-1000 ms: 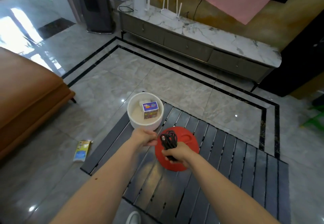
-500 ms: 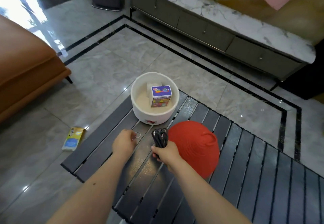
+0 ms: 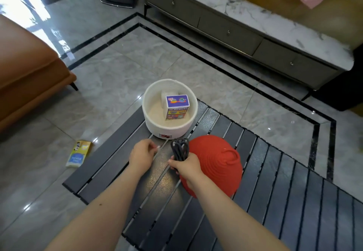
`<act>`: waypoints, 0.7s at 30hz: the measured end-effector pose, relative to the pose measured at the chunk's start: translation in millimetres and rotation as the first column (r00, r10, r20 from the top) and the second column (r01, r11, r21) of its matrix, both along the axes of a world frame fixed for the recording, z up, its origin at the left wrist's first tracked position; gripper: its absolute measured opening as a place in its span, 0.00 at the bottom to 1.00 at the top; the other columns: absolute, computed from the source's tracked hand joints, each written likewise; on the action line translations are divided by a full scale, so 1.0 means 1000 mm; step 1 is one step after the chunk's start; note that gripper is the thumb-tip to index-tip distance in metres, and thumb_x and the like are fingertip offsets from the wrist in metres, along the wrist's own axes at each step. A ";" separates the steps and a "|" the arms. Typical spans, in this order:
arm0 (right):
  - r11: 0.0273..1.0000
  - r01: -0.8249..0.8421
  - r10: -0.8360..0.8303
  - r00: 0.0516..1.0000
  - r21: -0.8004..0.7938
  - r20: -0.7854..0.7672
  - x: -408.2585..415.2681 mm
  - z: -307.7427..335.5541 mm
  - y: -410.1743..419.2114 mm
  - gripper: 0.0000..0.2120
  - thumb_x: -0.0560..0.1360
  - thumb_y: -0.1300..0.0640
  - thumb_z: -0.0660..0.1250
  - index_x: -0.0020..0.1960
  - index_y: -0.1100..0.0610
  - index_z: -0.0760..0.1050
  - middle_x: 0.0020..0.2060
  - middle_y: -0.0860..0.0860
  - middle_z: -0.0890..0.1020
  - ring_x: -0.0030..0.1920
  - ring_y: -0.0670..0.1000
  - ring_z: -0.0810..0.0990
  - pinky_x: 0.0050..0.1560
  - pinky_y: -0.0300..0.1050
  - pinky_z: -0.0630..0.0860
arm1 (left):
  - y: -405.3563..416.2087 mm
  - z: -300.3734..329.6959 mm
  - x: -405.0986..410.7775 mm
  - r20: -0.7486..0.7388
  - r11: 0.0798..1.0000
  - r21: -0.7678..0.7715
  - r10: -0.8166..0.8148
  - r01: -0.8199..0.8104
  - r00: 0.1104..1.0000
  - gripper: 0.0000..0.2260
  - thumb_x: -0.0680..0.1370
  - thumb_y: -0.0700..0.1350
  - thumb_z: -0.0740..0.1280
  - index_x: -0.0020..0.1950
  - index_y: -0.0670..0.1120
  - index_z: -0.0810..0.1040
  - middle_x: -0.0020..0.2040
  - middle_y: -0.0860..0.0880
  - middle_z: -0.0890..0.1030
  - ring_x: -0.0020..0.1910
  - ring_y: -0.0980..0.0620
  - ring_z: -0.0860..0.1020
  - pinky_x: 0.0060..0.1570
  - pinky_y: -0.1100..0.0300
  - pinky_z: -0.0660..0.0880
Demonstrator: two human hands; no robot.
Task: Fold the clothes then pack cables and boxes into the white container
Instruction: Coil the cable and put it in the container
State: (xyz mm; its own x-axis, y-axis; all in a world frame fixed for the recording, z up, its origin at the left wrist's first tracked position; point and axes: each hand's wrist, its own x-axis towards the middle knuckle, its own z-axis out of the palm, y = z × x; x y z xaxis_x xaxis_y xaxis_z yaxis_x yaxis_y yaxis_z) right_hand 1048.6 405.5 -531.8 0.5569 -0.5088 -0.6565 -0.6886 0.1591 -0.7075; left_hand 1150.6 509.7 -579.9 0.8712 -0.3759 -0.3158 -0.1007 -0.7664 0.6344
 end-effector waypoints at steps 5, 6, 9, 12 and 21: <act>0.991 0.057 -0.050 0.997 -0.123 0.058 0.001 0.075 -0.004 0.15 0.64 0.67 0.74 0.30 0.51 0.74 0.36 0.54 0.80 0.40 0.51 0.79 0.46 0.49 0.76 | 0.002 0.083 -0.005 -0.226 0.947 -0.296 0.059 -0.127 0.972 0.05 0.75 0.37 0.69 0.40 0.42 0.75 0.34 0.46 0.77 0.31 0.53 0.72 0.32 0.66 0.69; 0.988 0.068 -0.058 0.995 -0.141 0.076 0.002 0.091 -0.005 0.15 0.64 0.67 0.75 0.29 0.51 0.74 0.36 0.54 0.80 0.40 0.50 0.78 0.44 0.47 0.75 | 0.002 0.100 -0.006 -0.243 0.938 -0.322 0.052 -0.131 0.969 0.04 0.75 0.36 0.69 0.41 0.42 0.76 0.35 0.46 0.77 0.31 0.54 0.73 0.31 0.68 0.70; 0.978 0.083 -0.062 0.992 -0.192 0.110 0.007 0.139 -0.008 0.15 0.64 0.65 0.76 0.29 0.50 0.74 0.36 0.53 0.80 0.40 0.49 0.78 0.43 0.43 0.73 | 0.003 0.148 -0.005 -0.234 0.918 -0.385 0.001 -0.093 0.972 0.03 0.74 0.34 0.69 0.43 0.40 0.77 0.35 0.45 0.77 0.32 0.54 0.73 0.33 0.69 0.71; 0.975 0.043 -0.012 0.990 -0.219 0.142 0.014 0.187 -0.010 0.14 0.65 0.66 0.75 0.30 0.51 0.74 0.34 0.52 0.79 0.38 0.48 0.77 0.40 0.39 0.72 | 0.004 0.196 -0.004 -0.193 0.911 -0.409 -0.031 -0.051 0.981 0.07 0.74 0.33 0.69 0.38 0.43 0.76 0.34 0.45 0.77 0.32 0.52 0.73 0.36 0.65 0.71; 0.945 -0.140 0.183 0.975 -0.294 0.126 0.033 0.259 -0.002 0.09 0.67 0.64 0.72 0.34 0.56 0.74 0.27 0.48 0.74 0.29 0.44 0.71 0.30 0.34 0.68 | 0.018 0.272 0.001 -0.083 0.893 -0.439 -0.150 0.099 0.985 0.11 0.73 0.34 0.70 0.35 0.47 0.74 0.34 0.48 0.79 0.38 0.49 0.77 0.43 0.56 0.73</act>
State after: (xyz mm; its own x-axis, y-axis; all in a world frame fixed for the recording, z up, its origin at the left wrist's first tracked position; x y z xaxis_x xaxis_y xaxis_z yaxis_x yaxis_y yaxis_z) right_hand 1081.4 403.1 -272.8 0.7277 -0.5558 -0.4019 -0.5711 -0.1664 -0.8038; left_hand 1151.9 527.4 -307.6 0.7769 -0.6004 -0.1893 -0.0866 -0.3998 0.9125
